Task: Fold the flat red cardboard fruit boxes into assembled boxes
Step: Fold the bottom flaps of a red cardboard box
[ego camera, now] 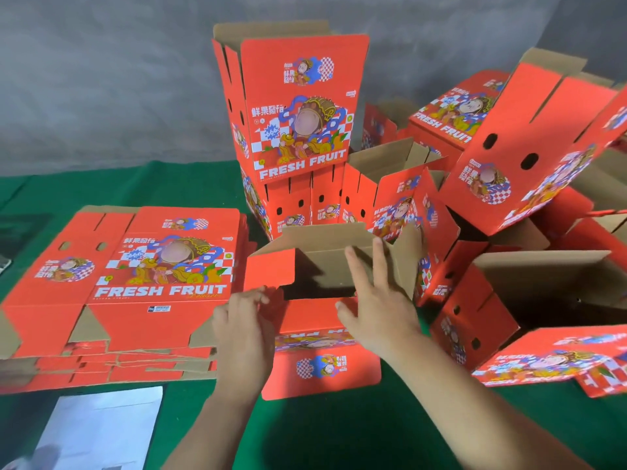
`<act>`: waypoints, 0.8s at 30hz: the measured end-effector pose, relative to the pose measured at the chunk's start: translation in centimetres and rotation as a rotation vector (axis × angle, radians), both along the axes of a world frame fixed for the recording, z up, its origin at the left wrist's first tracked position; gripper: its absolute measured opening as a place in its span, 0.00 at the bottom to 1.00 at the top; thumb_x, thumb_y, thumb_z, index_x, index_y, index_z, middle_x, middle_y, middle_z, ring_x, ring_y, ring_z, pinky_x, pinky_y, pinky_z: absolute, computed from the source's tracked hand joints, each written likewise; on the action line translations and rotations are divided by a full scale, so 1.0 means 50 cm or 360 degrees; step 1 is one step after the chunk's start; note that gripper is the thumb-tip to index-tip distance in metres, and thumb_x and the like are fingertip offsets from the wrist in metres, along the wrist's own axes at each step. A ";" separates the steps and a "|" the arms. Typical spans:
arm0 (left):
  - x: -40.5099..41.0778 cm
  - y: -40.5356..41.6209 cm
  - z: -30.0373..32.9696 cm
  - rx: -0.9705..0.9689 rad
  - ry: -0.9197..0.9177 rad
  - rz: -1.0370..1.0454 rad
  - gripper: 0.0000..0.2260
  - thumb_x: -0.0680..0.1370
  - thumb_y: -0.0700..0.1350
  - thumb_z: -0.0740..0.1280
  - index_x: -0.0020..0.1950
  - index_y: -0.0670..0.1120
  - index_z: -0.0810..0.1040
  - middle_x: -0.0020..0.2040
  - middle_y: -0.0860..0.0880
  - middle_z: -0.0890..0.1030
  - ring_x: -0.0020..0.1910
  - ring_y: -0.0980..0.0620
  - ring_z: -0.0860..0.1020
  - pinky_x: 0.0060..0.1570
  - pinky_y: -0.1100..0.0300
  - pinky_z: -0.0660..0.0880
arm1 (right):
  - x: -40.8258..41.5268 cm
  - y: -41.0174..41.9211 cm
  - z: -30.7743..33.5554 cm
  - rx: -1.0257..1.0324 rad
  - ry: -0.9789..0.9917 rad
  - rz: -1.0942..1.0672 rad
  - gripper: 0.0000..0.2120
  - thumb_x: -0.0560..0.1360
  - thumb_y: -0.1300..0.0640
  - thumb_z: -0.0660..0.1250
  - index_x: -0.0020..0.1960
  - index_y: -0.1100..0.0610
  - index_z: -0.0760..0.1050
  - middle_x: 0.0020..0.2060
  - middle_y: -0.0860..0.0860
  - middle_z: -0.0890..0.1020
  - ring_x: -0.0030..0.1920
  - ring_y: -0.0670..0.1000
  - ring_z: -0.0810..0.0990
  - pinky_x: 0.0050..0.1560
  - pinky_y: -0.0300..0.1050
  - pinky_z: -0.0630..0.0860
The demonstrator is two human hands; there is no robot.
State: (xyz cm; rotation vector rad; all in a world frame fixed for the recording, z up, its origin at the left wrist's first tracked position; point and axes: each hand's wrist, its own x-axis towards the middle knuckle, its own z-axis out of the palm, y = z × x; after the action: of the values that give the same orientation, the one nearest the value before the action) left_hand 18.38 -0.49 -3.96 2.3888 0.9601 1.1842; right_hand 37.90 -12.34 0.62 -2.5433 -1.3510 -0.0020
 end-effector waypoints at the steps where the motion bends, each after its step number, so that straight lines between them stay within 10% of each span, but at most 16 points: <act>1: -0.002 0.003 0.003 -0.0040 0.0018 -0.0034 0.19 0.78 0.35 0.63 0.64 0.54 0.71 0.61 0.52 0.80 0.50 0.44 0.73 0.49 0.50 0.67 | 0.013 0.009 0.002 0.0017 -0.0019 0.0020 0.47 0.77 0.38 0.64 0.81 0.37 0.32 0.80 0.51 0.26 0.52 0.60 0.84 0.39 0.45 0.72; 7: 0.017 0.041 0.048 -0.0095 0.0560 -0.0039 0.30 0.82 0.61 0.59 0.84 0.58 0.57 0.54 0.50 0.76 0.49 0.44 0.71 0.53 0.48 0.72 | 0.032 0.036 -0.010 -0.0094 0.0066 0.0048 0.45 0.78 0.43 0.62 0.82 0.38 0.33 0.77 0.51 0.21 0.70 0.63 0.71 0.63 0.55 0.74; 12: 0.062 0.083 0.090 -0.0097 0.1162 0.0112 0.38 0.82 0.60 0.58 0.83 0.60 0.36 0.46 0.47 0.82 0.50 0.42 0.80 0.43 0.51 0.71 | -0.009 -0.007 -0.020 0.0759 -0.0236 -0.0121 0.35 0.71 0.53 0.75 0.76 0.46 0.70 0.78 0.58 0.63 0.72 0.63 0.69 0.71 0.62 0.65; 18: 0.077 0.087 0.100 -0.0255 0.1163 0.0201 0.36 0.83 0.62 0.56 0.82 0.61 0.34 0.49 0.46 0.84 0.49 0.42 0.83 0.40 0.53 0.70 | -0.010 -0.053 -0.058 0.0931 0.0164 -0.0300 0.46 0.72 0.60 0.75 0.84 0.54 0.56 0.78 0.52 0.69 0.78 0.56 0.65 0.74 0.58 0.62; 24: 0.085 0.098 0.104 -0.0376 0.1013 0.0203 0.36 0.83 0.65 0.54 0.84 0.58 0.38 0.52 0.42 0.85 0.52 0.37 0.83 0.46 0.49 0.75 | 0.010 -0.057 -0.073 0.0696 -0.0117 -0.0063 0.16 0.78 0.54 0.68 0.65 0.51 0.83 0.70 0.48 0.78 0.74 0.56 0.71 0.69 0.59 0.70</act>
State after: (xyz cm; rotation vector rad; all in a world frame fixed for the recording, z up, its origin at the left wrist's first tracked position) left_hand 22.64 4.43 1.23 2.5678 1.3596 0.2921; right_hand 38.42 -15.17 -3.05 -2.2157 -1.1709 -0.3612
